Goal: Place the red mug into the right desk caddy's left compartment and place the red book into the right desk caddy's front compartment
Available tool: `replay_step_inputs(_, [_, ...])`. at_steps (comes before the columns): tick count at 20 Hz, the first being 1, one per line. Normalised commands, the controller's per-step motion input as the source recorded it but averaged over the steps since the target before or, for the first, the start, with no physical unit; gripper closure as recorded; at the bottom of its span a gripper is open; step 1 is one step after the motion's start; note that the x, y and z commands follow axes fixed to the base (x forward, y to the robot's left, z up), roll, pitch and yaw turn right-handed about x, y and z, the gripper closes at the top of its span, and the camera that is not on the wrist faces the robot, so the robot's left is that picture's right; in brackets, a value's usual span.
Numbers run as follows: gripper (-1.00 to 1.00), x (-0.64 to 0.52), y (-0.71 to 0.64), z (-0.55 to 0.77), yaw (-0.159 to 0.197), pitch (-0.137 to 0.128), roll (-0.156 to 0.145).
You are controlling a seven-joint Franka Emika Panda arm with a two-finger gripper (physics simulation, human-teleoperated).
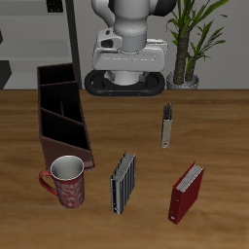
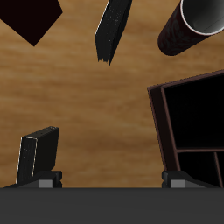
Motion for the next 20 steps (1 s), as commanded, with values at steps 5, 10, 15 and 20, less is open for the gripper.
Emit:
replay_step_inputs(5, [-1.0,0.16,-0.14,0.04,0.041,-0.015,-0.022])
replay_step_inputs(10, [-1.0,0.43,-0.35,0.05,0.03,-0.001,-0.028])
replay_step_inputs(15, [-1.0,0.39,-0.35,0.02,0.025,-0.01,-0.021])
replay_step_inputs(20, [-1.0,0.5,-0.38,0.0,0.05,-0.013,0.018])
